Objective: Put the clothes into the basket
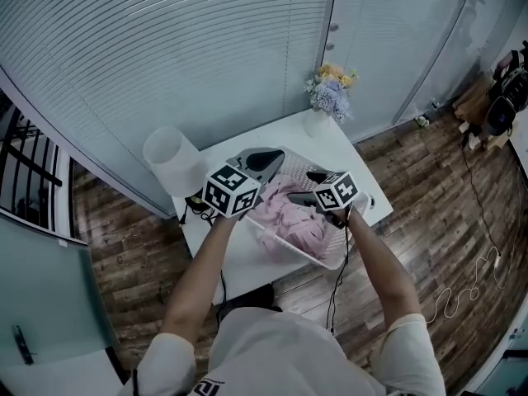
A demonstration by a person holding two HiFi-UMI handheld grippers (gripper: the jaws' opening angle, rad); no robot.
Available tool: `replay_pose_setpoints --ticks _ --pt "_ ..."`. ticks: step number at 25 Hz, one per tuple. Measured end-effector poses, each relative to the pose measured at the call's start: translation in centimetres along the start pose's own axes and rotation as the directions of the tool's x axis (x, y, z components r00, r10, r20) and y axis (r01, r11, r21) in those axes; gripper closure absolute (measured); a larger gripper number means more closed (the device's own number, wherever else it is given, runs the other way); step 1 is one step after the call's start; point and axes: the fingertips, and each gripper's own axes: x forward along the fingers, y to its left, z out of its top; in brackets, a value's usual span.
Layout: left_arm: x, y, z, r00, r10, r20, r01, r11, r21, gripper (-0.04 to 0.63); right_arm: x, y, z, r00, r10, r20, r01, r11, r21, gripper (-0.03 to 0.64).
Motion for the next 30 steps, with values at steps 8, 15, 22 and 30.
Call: replay_pose_setpoints --ticks 8,15,22,30 --pt "-0.6 0.1 -0.4 1.0 -0.003 0.002 0.003 1.0 -0.008 0.581 -0.5 -0.3 1.9 0.998 -0.026 0.05 0.025 1.0 0.016 0.432" --pt "-0.2 -0.2 -1.4 1.0 -0.016 -0.005 0.016 0.999 -0.029 0.581 -1.1 -0.8 2.4 0.992 -0.095 0.079 0.094 0.995 0.026 0.598" --pt "-0.2 -1.5 -2.0 1.0 -0.017 -0.018 0.017 0.999 -0.04 0.581 -4.1 1.1 5.4 0.97 -0.126 0.208 0.123 0.992 0.025 0.598" --pt "-1.4 -5.9 -2.4 0.999 -0.023 -0.025 0.023 0.999 -0.032 0.581 -11.1 6.7 6.3 0.893 -0.165 0.42 0.142 0.986 0.086 0.598"
